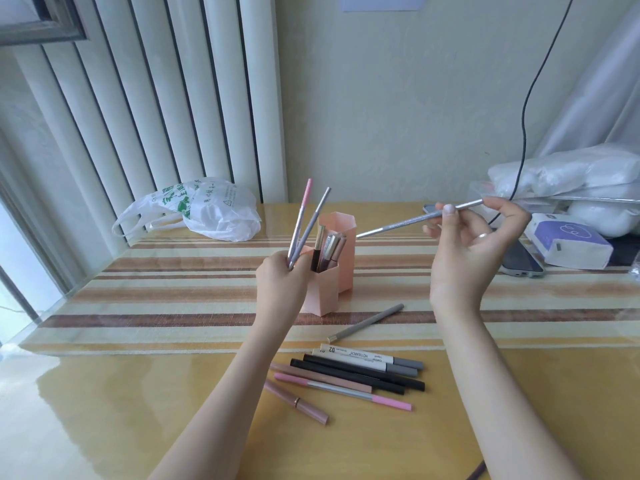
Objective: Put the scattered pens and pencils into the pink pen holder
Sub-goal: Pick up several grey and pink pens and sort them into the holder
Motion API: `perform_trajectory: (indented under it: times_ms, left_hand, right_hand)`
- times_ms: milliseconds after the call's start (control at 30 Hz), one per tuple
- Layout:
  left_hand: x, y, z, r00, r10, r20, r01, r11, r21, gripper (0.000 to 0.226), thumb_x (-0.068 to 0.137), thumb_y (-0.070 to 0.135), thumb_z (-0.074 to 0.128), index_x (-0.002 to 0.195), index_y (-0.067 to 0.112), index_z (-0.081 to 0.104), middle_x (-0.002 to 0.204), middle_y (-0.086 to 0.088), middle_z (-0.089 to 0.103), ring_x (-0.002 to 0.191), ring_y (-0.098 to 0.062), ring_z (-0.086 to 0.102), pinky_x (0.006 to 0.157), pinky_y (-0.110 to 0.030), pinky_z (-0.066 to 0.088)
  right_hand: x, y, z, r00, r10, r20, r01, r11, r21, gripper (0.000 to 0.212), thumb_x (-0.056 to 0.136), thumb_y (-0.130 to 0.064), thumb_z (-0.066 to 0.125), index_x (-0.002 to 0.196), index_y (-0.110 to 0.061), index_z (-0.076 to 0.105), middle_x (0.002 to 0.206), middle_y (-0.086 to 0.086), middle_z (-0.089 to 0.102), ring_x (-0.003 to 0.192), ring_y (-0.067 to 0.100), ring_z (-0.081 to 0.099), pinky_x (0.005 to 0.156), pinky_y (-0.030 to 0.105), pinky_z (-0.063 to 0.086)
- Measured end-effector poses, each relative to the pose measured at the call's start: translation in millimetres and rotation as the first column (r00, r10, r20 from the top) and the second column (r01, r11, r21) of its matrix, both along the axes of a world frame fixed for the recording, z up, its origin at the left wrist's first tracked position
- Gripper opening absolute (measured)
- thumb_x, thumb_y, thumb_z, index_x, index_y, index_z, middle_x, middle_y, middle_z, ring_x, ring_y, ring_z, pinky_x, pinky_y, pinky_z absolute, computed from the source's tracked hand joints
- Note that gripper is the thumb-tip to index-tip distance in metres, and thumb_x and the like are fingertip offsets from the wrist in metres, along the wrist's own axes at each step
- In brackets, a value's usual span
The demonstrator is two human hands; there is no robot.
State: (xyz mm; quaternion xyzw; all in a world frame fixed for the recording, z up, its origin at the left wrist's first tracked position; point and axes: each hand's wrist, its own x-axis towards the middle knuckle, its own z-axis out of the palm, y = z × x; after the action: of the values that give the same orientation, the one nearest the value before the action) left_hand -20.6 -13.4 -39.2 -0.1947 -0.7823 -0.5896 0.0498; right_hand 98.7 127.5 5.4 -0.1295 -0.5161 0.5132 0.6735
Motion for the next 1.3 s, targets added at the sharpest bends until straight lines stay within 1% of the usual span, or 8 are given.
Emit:
perform_trajectory:
  times_ms: [333,467,567,667,900,967,1100,1300]
  left_hand:
    - [-2.4,0.5,-0.2,0.99,-0.137,-0.04,0.134,0.987,-0.087,0.027,0.085,0.013,0.05,0.061,0.01,0.039,0.052,0.001,0.031,0.049,-0.014,0.025,0.04,-0.015,0.019]
    - [-2.9,0.7,-0.6,0.99,-0.136,-0.038,0.134,0.99,-0.034,0.038,0.092,0.02,0.048,0.056,0.011,0.039,0.039,0.011,0.037,0.038,-0.004,0.03,0.039,-0.014,0.023]
    - [-2.8,1.5,1.4,0.991,-0.129,-0.033,0.13,0.99,0.046,0.036,0.094,0.03,0.047,0.069,0.004,0.047,0.05,0.011,0.04,0.041,-0.003,0.031,0.039,-0.014,0.026]
    - [1.6,1.5,4.0,0.99,-0.134,-0.049,0.139,0.981,0.132,0.023,0.096,0.034,0.046,0.079,0.018,0.047,0.044,0.014,0.042,0.04,-0.003,0.032,0.04,-0.016,0.028]
    - [12.6,-2.9,20.9,0.945,-0.316,-0.09,0.324,0.857,0.4,0.023,0.1,0.02,0.044,0.083,0.005,0.047,0.049,0.004,0.029,0.04,-0.007,0.025,0.039,-0.017,0.023]
    - [17.2,-2.4,23.5,0.909,-0.405,-0.101,0.408,0.81,0.421,0.023,0.1,0.019,0.045,0.079,0.013,0.053,0.046,0.001,0.029,0.036,-0.006,0.024,0.036,-0.014,0.022]
    - [20.8,-0.4,20.7,0.894,-0.441,-0.076,0.429,0.797,0.425,0.025,0.1,0.019,0.043,0.086,0.001,0.052,0.044,0.006,0.035,0.036,-0.005,0.029,0.036,-0.012,0.025]
    - [20.5,-0.6,19.7,0.901,-0.433,-0.014,0.393,0.804,0.446,0.027,0.1,0.021,0.044,0.088,-0.003,0.05,0.046,0.001,0.038,0.035,-0.006,0.031,0.036,-0.013,0.025]
  right_hand:
    - [-30.0,-1.4,33.6,0.999,-0.047,0.022,0.041,0.972,0.23,0.031,0.091,-0.007,0.053,0.112,-0.023,0.036,0.082,0.008,0.067,0.074,0.02,0.067,0.068,0.031,0.058]
    - [-41.7,8.0,20.4,0.946,-0.003,0.325,-0.111,0.937,0.332,0.03,0.089,-0.007,0.059,0.105,-0.026,0.043,0.076,-0.001,0.068,0.072,0.02,0.069,0.072,0.037,0.056]
    - [-48.1,14.1,6.3,0.827,0.029,0.561,-0.261,0.904,0.339,0.025,0.086,-0.009,0.064,0.099,-0.022,0.047,0.072,-0.009,0.069,0.068,0.014,0.067,0.069,0.024,0.051]
    - [-52.5,17.0,-1.6,0.735,-0.015,0.677,-0.311,0.881,0.357,0.015,0.087,-0.016,0.064,0.09,-0.017,0.05,0.073,-0.011,0.07,0.075,0.008,0.066,0.064,0.01,0.043]
    - [-53.1,9.7,21.2,0.835,-0.012,0.55,-0.274,0.858,0.434,0.013,0.093,-0.029,0.057,0.102,-0.023,0.063,0.099,-0.012,0.069,0.104,0.008,0.062,0.09,0.023,0.045]
    - [-52.2,-0.1,28.2,0.821,0.145,0.552,-0.394,0.843,0.365,0.019,0.091,-0.039,0.058,0.107,-0.031,0.062,0.089,-0.018,0.073,0.093,-0.003,0.065,0.082,0.015,0.047]
    - [-52.4,-7.5,32.8,0.772,0.376,0.512,-0.539,0.814,0.216,0.016,0.089,-0.031,0.065,0.105,-0.03,0.063,0.076,-0.009,0.076,0.082,0.004,0.071,0.075,0.021,0.049]
    - [-50.2,-6.6,32.9,0.639,0.504,0.581,-0.667,0.739,0.094,0.032,0.079,-0.027,0.075,0.106,-0.028,0.058,0.08,-0.003,0.077,0.077,0.008,0.071,0.063,0.015,0.048]
